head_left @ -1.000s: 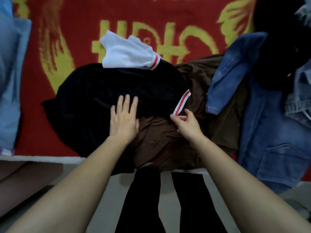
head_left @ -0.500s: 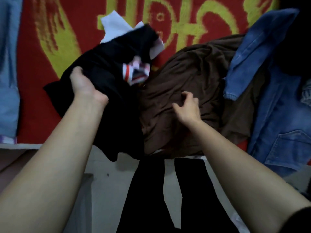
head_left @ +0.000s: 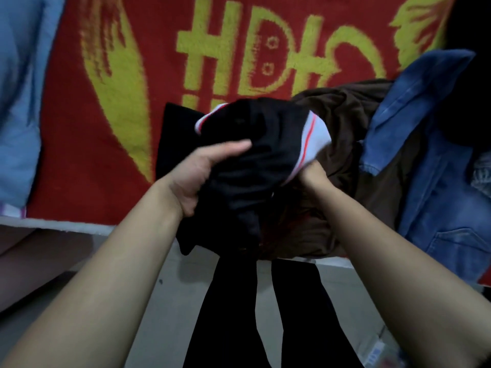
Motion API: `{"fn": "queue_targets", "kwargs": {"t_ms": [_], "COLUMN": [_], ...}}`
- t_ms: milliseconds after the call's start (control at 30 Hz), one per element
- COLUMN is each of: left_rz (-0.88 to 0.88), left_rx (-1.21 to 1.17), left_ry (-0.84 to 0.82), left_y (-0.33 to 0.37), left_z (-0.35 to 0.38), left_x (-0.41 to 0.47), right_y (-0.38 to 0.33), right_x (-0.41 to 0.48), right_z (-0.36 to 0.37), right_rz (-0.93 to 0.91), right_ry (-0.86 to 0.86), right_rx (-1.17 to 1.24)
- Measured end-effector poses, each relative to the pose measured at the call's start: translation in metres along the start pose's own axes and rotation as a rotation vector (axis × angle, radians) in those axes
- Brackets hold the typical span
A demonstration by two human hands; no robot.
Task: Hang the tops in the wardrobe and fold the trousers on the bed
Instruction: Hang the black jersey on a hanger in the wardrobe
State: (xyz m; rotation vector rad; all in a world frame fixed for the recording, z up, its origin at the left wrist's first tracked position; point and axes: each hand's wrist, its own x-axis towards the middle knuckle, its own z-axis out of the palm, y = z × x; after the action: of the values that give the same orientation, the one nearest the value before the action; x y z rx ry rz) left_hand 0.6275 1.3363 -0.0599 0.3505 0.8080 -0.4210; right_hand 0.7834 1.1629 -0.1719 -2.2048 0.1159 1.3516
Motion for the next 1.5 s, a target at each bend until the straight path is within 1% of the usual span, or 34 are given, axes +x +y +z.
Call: {"fn": "queue_targets", "kwargs": {"t_ms": [33,67,133,167,200,233,267,333,367,400,467,533,567,633,700,733,767,800,867,967,1033,1100,1167,1233,1267,1333,1400,1500], "left_rz": [-0.026,-0.004,0.047,0.038,0.013,0.004,0.017,0.090,0.125,0.159,0.242,0.354,0.382,0.343,0.278,0.288,0.334,0.418,0.618,0.820,0.850,0.866,0.900,0.964,1.010,1.121,1.221,1.334], "left_rx": [0.117,0.298,0.765,0.973,1.094,1.109,1.074,1.007,0.992,0.971,0.880,0.745,0.674,0.639,0.689,0.715,0.748,0.776,0.769,0.550,0.396,0.280,0.193,0.101,0.059,0.004,-0.045,-0.150], "left_ry": [0.093,0.249,0.677,0.847,0.960,1.013,1.038,1.061,1.065,1.071,1.104,1.138,1.135,1.056,0.928,0.870,0.847,0.859,0.959,1.163,1.263,1.308,1.284,1.209,1.160,1.068,0.987,0.903], "left_y": [-0.006,-0.012,-0.025,-0.032,-0.038,-0.044,-0.048,-0.054,-0.056,-0.058,-0.059,-0.053,-0.048,-0.036,-0.031,-0.032,-0.034,-0.035,-0.039,-0.043,-0.043,-0.050,-0.058,-0.063,-0.066,-0.071,-0.080,-0.098], "left_z": [-0.005,-0.015,-0.041,-0.055,-0.068,-0.080,-0.090,-0.100,-0.099,-0.097,-0.090,-0.084,-0.081,-0.075,-0.070,-0.068,-0.066,-0.064,-0.058,-0.048,-0.044,-0.036,-0.021,0.002,0.016,0.047,0.082,0.133], "left_x": [0.002,0.007,0.015,0.016,0.015,0.012,0.010,0.009,0.009,0.010,0.014,0.019,0.021,0.024,0.023,0.023,0.024,0.024,0.024,0.014,0.010,-0.001,-0.017,-0.041,-0.056,-0.087,-0.121,-0.179], "right_y": [0.000,0.001,-0.001,-0.002,-0.003,-0.004,-0.003,-0.001,0.000,0.001,-0.002,-0.005,-0.007,-0.007,-0.009,-0.008,-0.005,-0.003,0.006,0.022,0.031,0.034,0.024,0.000,-0.019,-0.059,-0.096,-0.134], "right_x": [0.000,-0.002,-0.008,-0.010,-0.013,-0.015,-0.015,-0.014,-0.013,-0.013,-0.015,-0.017,-0.017,-0.018,-0.024,-0.025,-0.027,-0.031,-0.037,-0.047,-0.051,-0.062,-0.073,-0.086,-0.096,-0.124,-0.163,-0.229], "right_z": [0.002,0.004,0.009,0.011,0.014,0.015,0.015,0.012,0.011,0.011,0.015,0.020,0.022,0.024,0.022,0.019,0.016,0.013,0.005,-0.013,-0.023,-0.033,-0.047,-0.065,-0.076,-0.100,-0.119,-0.132], "right_rz": [0.026,0.041,0.046,0.038,0.035,0.031,0.007,-0.117,-0.191,-0.258,-0.357,-0.427,-0.460,-0.514,-0.576,-0.613,-0.622,-0.618,-0.530,-0.335,-0.214,-0.186,-0.249,-0.364,-0.414,-0.507,-0.644,-0.811], "right_ry": [-0.024,-0.026,0.012,0.030,0.042,0.069,0.125,0.264,0.283,0.252,0.132,0.060,0.023,-0.043,-0.073,-0.086,-0.084,-0.065,-0.024,-0.048,-0.122,-0.206,-0.163,-0.047,0.016,0.109,0.111,-0.009], "right_rx": [0.080,0.141,0.227,0.286,0.345,0.370,0.343,0.176,0.119,0.091,0.044,-0.141,-0.238,-0.356,-0.424,-0.437,-0.453,-0.466,-0.400,-0.225,-0.175,-0.148,-0.144,-0.130,-0.097,0.078,0.274,0.491]}}
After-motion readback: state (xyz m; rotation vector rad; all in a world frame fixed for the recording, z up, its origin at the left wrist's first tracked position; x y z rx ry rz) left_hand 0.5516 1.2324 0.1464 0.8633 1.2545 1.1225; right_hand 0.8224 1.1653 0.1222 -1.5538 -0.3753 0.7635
